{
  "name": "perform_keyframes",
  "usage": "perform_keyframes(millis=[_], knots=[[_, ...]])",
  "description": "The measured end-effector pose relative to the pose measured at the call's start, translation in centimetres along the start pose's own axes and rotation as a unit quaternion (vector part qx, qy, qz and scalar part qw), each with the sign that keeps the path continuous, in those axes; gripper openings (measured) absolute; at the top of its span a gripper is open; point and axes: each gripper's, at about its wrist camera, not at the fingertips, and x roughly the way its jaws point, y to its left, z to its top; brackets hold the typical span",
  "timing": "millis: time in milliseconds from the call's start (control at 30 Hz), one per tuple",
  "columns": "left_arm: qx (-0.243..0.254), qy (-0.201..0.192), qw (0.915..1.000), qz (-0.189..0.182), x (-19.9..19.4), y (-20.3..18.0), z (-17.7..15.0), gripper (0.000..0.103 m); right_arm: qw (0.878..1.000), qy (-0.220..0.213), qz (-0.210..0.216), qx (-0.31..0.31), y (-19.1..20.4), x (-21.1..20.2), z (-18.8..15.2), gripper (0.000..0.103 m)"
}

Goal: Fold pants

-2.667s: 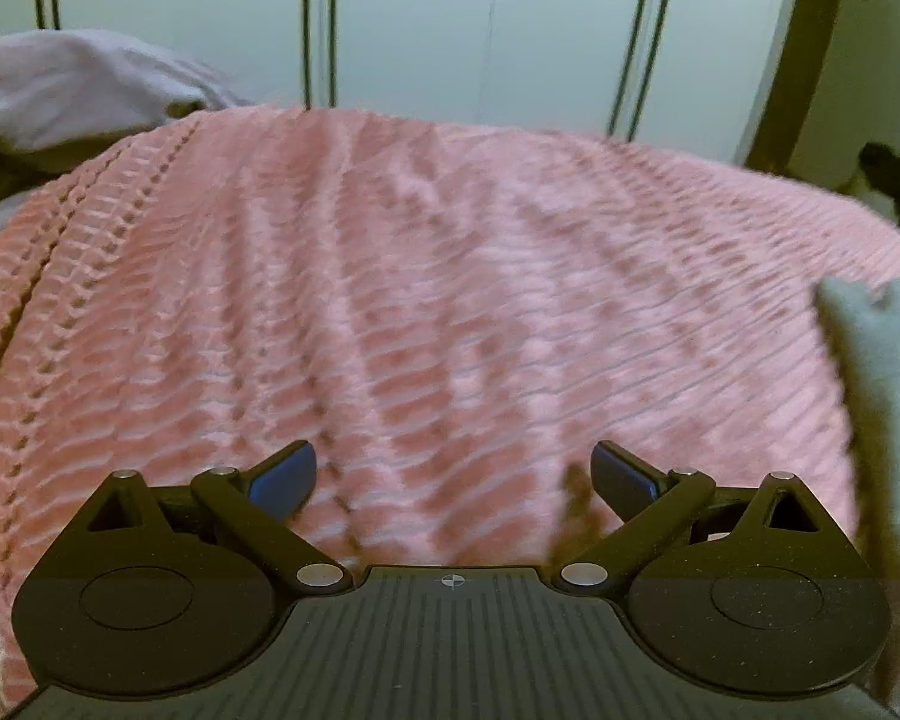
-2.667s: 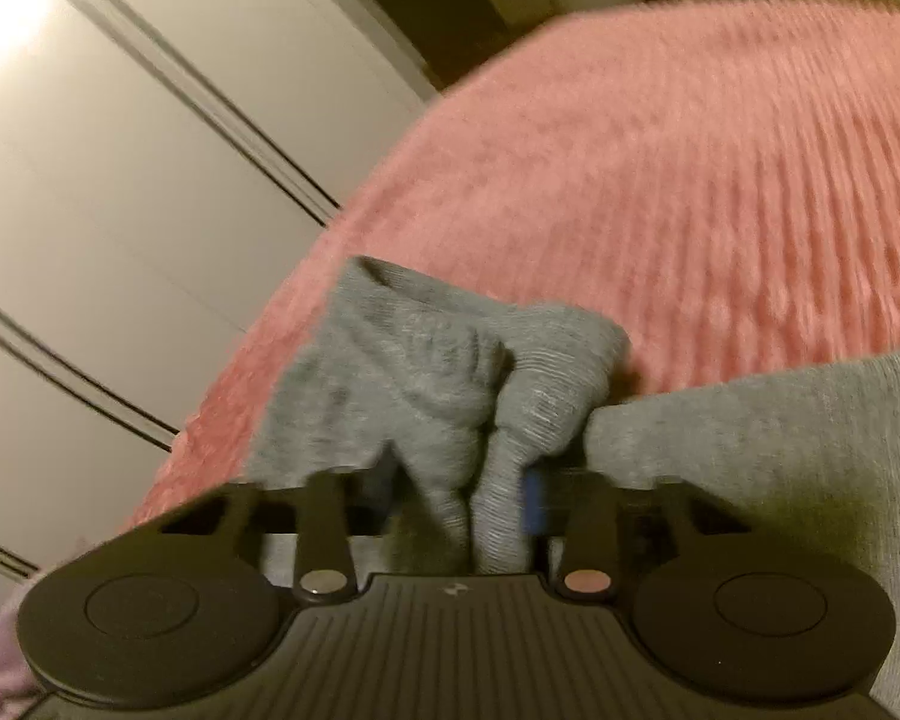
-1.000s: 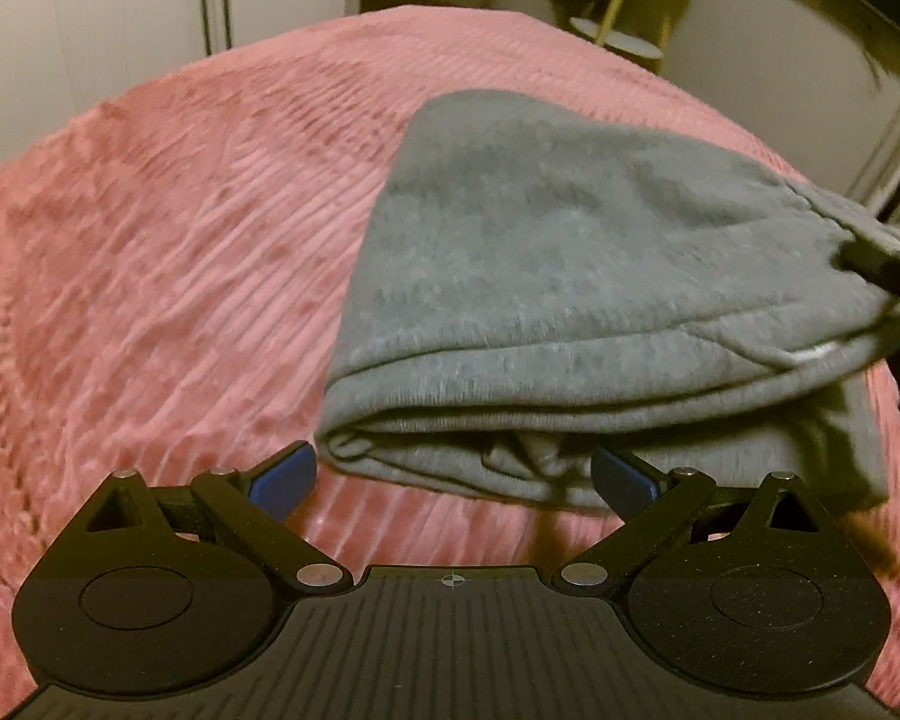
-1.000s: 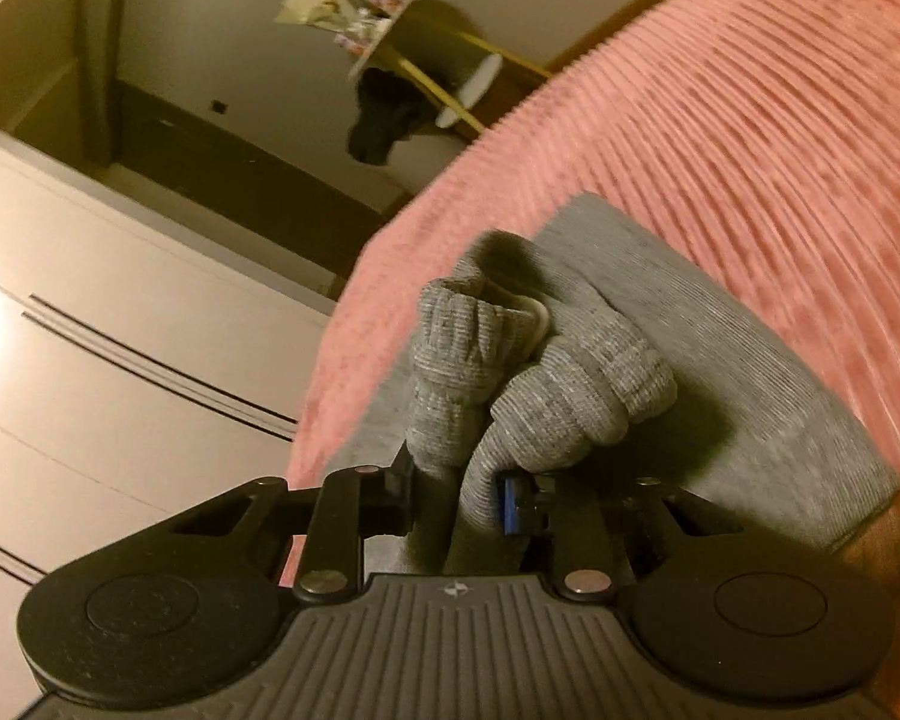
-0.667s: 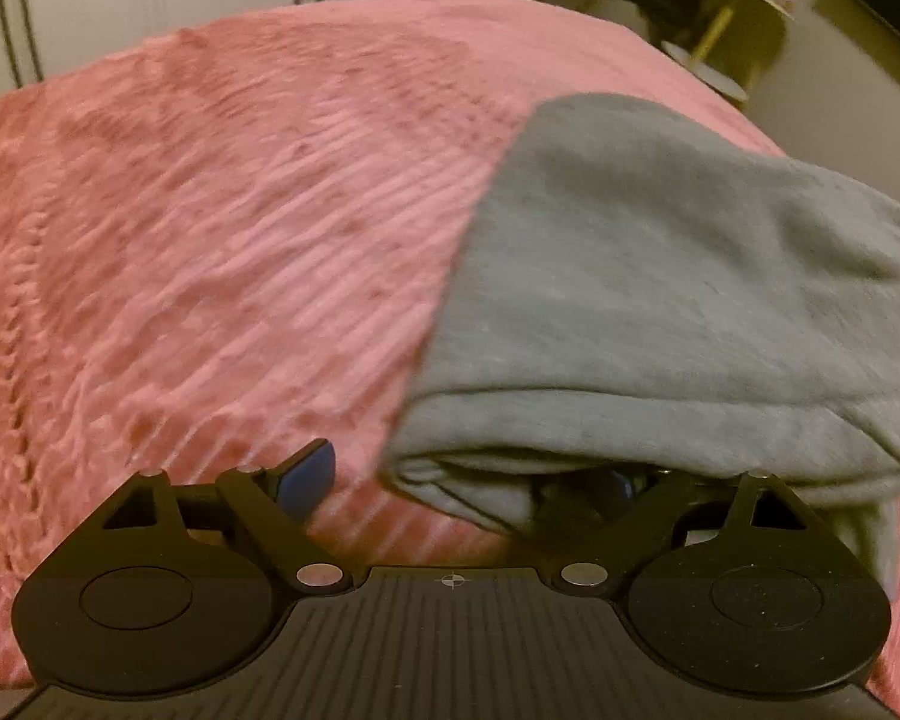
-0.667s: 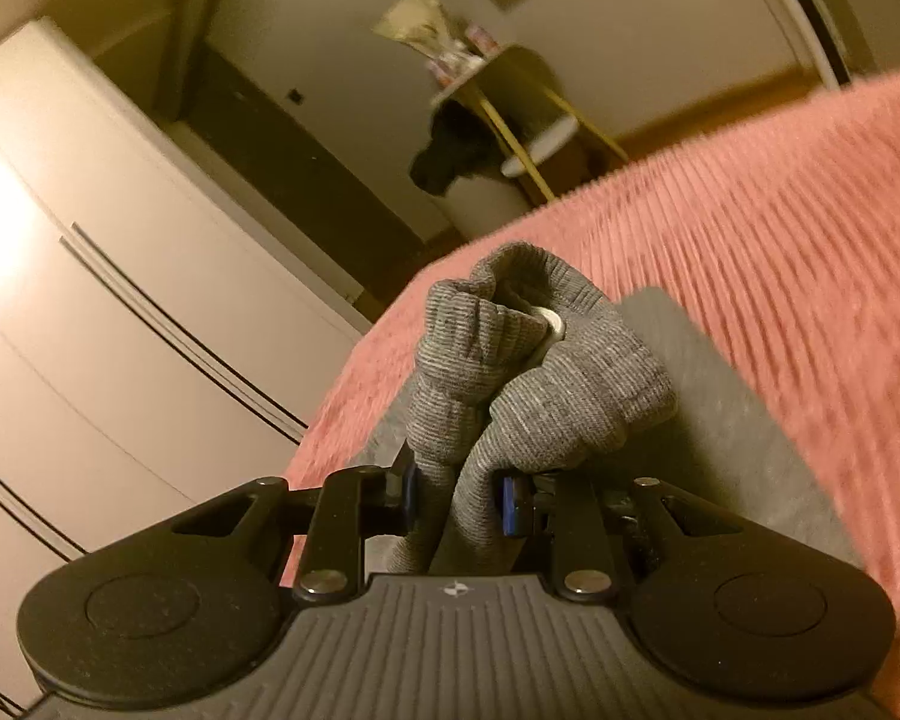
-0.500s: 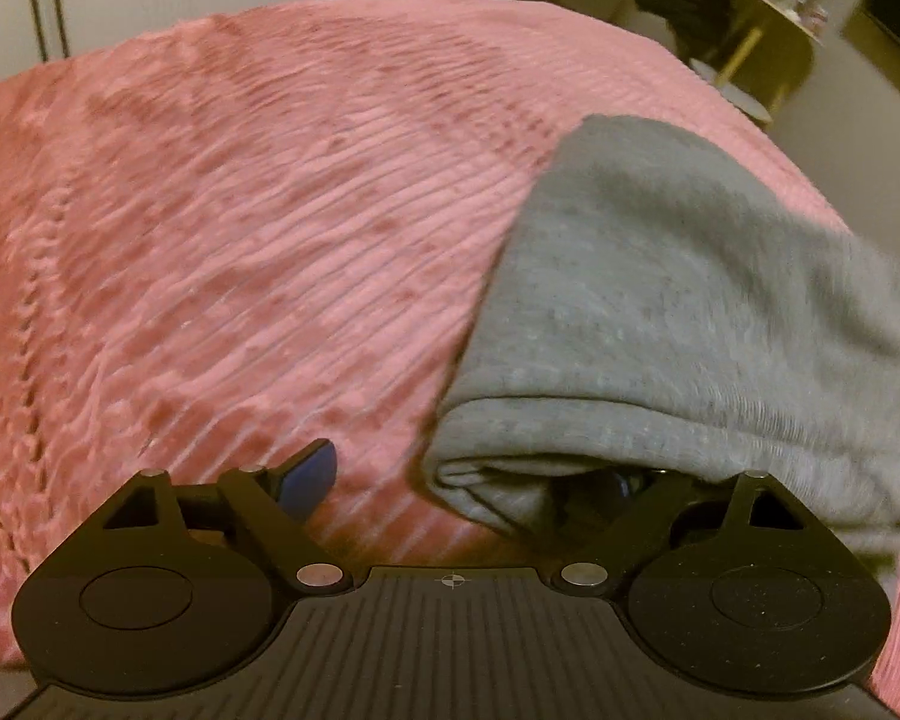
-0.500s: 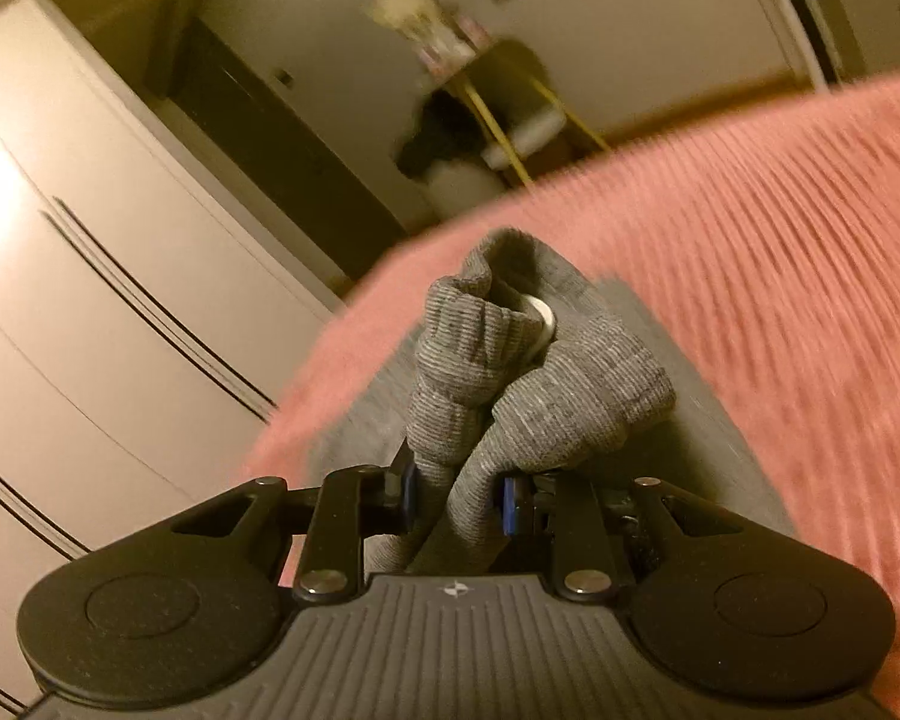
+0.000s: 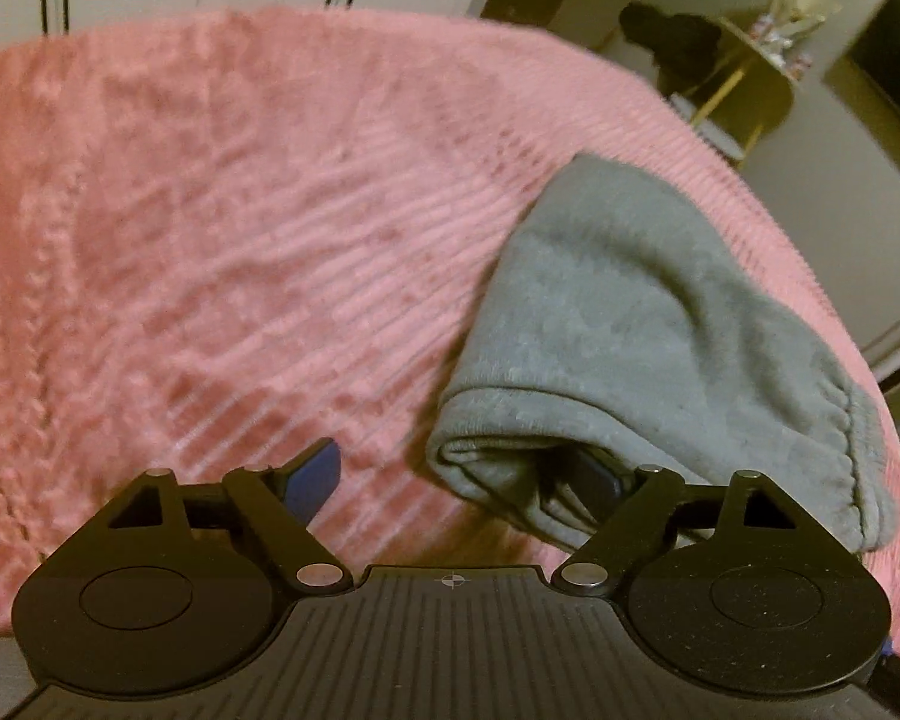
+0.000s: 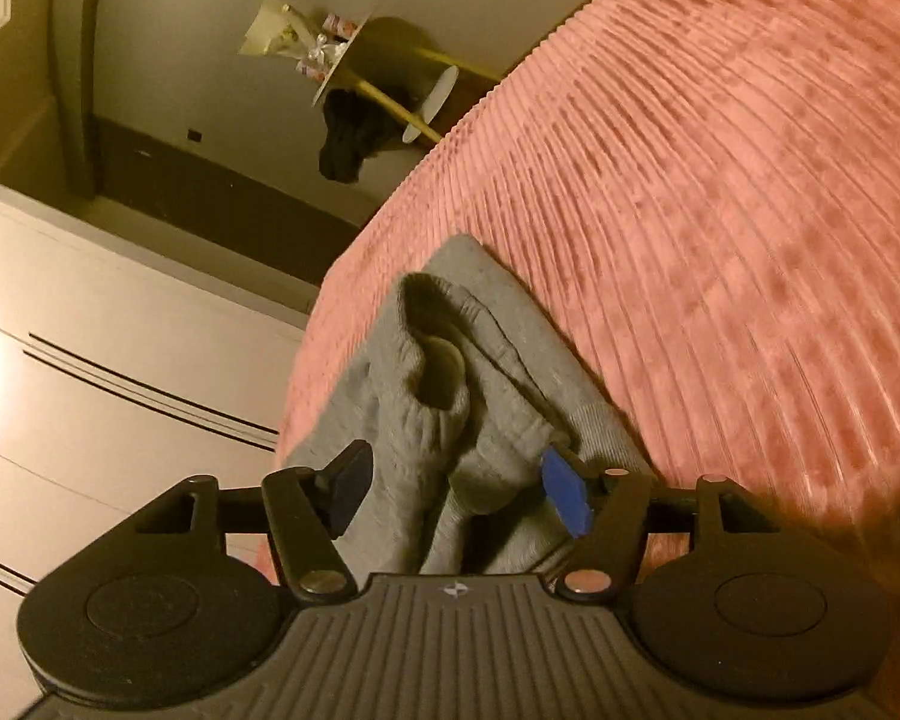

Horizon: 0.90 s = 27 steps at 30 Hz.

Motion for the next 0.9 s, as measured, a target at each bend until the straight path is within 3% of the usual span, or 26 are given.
perform_keyframes(millis=[167, 300, 433, 500, 567, 667, 800, 833, 900], knots=[[0.024, -0.051, 0.9984, 0.008, -1.0, -0.5, 0.2, 0.096, 0.999, 0.032, -0.008, 0.021, -0.5, 2.1, 0.1, 0.072], [0.021, -0.028, 0.9994, -0.002, 0.3, -0.4, 0.2, 0.096, 0.997, 0.043, 0.018, 0.066, -1.2, 4.0, 0.0, 0.073], [-0.005, 0.010, 0.9997, -0.021, 1.5, 0.3, 0.2, 0.096, 0.998, 0.029, 0.016, 0.059, -0.8, 5.3, 0.3, 0.069], [-0.018, 0.015, 0.9994, -0.026, 1.7, 0.8, 0.2, 0.096, 1.000, 0.012, -0.003, 0.027, 0.0, 5.5, 0.2, 0.055], [-0.025, 0.015, 0.9992, -0.028, 1.8, 1.0, 0.1, 0.096, 0.998, -0.002, -0.039, -0.045, 2.0, 5.5, 0.0, 0.044], [-0.024, 0.002, 0.9994, -0.026, 1.5, 0.9, -0.1, 0.096, 0.990, -0.033, -0.042, -0.131, 5.3, 4.0, -0.7, 0.040], [-0.023, -0.006, 0.9993, -0.027, 1.1, 0.9, -0.2, 0.096, 0.985, -0.062, -0.013, -0.160, 6.1, 2.3, -0.5, 0.040], [-0.026, -0.006, 0.9993, -0.026, 1.1, 1.0, -0.1, 0.096, 0.984, -0.059, -0.022, -0.166, 5.9, 2.3, -0.4, 0.042], [-0.029, -0.003, 0.9993, -0.024, 1.2, 1.0, 0.0, 0.096, 0.984, -0.011, -0.058, -0.167, 4.6, 3.9, -0.1, 0.045]])
